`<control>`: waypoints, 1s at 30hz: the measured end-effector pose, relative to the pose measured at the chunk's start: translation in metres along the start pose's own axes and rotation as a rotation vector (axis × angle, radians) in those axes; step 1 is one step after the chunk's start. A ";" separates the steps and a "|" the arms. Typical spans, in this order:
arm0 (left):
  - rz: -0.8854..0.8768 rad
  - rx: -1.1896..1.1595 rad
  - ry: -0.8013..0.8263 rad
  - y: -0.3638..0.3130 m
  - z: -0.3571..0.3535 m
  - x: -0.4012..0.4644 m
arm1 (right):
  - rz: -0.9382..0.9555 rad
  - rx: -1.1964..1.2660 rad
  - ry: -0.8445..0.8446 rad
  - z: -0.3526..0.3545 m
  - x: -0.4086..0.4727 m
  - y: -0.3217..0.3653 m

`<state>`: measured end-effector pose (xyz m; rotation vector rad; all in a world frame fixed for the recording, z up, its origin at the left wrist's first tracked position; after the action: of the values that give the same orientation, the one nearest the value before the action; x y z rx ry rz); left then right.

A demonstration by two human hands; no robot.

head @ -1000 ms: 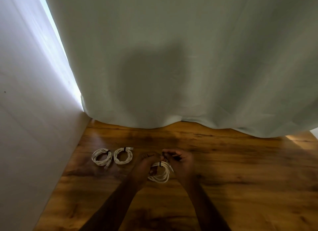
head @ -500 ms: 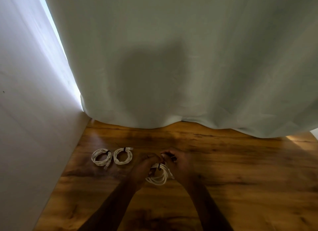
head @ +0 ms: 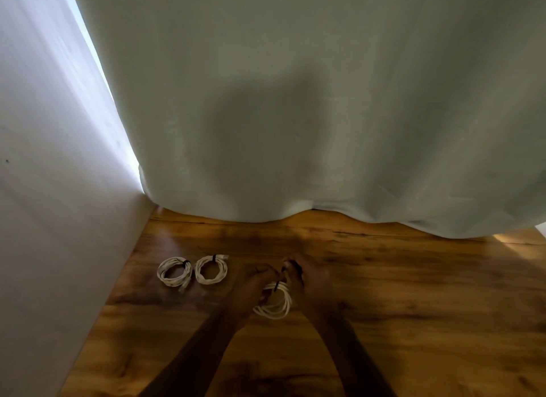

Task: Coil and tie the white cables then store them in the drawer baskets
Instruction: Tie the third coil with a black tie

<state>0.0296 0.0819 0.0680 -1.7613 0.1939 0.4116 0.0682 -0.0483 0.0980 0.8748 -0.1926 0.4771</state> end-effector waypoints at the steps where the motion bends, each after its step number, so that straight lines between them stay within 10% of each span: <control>1: -0.005 -0.005 -0.005 0.000 0.000 0.000 | -0.006 0.009 -0.001 0.000 0.000 0.000; 18: -0.110 0.017 -0.150 -0.004 0.003 -0.002 | -0.203 0.295 -0.124 0.013 0.000 -0.003; 30: -0.155 -0.019 -0.092 -0.010 0.009 -0.003 | -0.357 0.468 0.099 -0.013 0.000 -0.012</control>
<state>0.0290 0.0923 0.0767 -1.7580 -0.0120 0.3814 0.0730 -0.0450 0.0818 1.3096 0.1745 0.2299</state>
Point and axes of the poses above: each hand's wrist, its own x-axis towards the middle knuckle, its own z-axis out of the back of the hand, y = z × x, the point moved 7 cm from there along x, towards the middle knuckle, and after that the axes turned 5 degrees about -x, right-handed, at the moved point
